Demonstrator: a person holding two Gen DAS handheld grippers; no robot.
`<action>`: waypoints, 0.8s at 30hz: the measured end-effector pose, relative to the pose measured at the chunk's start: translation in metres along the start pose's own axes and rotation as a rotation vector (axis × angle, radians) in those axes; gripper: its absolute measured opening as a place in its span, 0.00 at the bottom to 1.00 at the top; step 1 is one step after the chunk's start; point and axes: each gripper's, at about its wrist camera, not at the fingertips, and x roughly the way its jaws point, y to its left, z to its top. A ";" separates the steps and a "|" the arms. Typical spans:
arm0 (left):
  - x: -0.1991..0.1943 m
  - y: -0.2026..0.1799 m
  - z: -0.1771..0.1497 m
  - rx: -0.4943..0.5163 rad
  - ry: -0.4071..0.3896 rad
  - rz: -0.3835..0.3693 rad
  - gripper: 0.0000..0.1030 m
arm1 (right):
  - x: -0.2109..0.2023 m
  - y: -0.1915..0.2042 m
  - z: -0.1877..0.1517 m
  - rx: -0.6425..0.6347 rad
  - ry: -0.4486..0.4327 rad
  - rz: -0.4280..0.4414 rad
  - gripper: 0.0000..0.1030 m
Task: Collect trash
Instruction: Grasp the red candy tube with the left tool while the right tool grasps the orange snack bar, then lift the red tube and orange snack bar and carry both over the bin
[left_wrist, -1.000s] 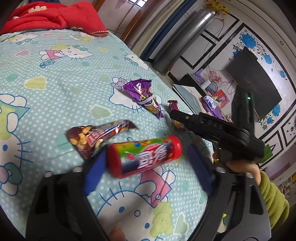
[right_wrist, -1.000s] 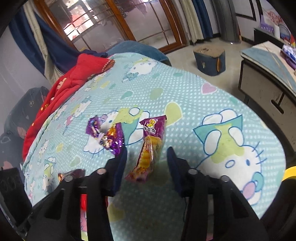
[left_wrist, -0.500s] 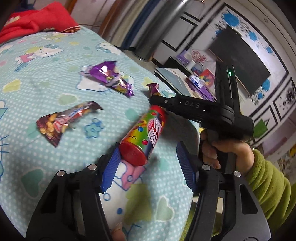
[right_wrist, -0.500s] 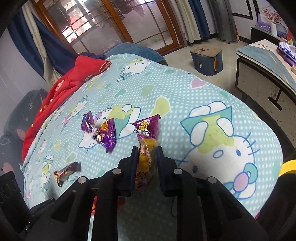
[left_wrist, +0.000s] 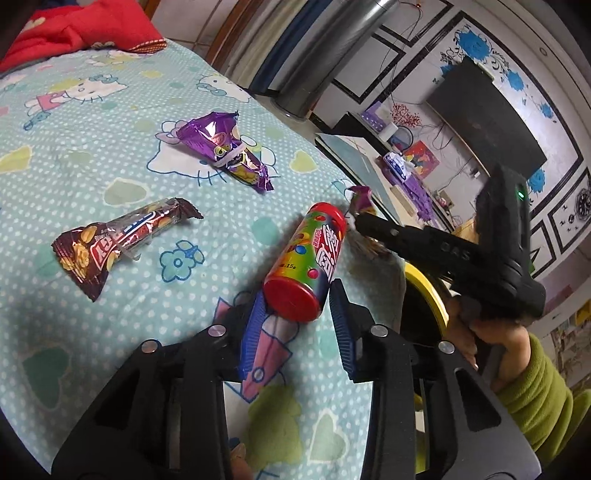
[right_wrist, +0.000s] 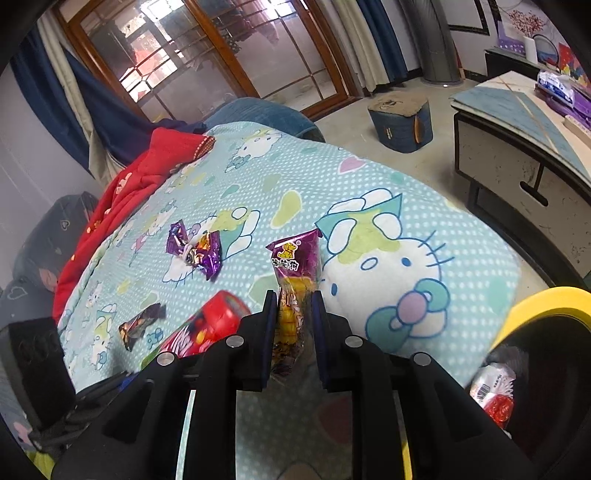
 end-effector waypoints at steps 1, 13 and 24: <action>-0.001 -0.001 -0.001 0.003 -0.005 0.003 0.27 | -0.003 0.001 0.000 -0.006 -0.007 -0.003 0.18; -0.033 -0.036 -0.011 0.167 -0.147 0.083 0.25 | -0.042 0.003 -0.010 -0.039 -0.067 0.001 0.18; -0.050 -0.058 -0.012 0.231 -0.209 0.108 0.24 | -0.062 -0.006 -0.015 -0.024 -0.086 -0.010 0.18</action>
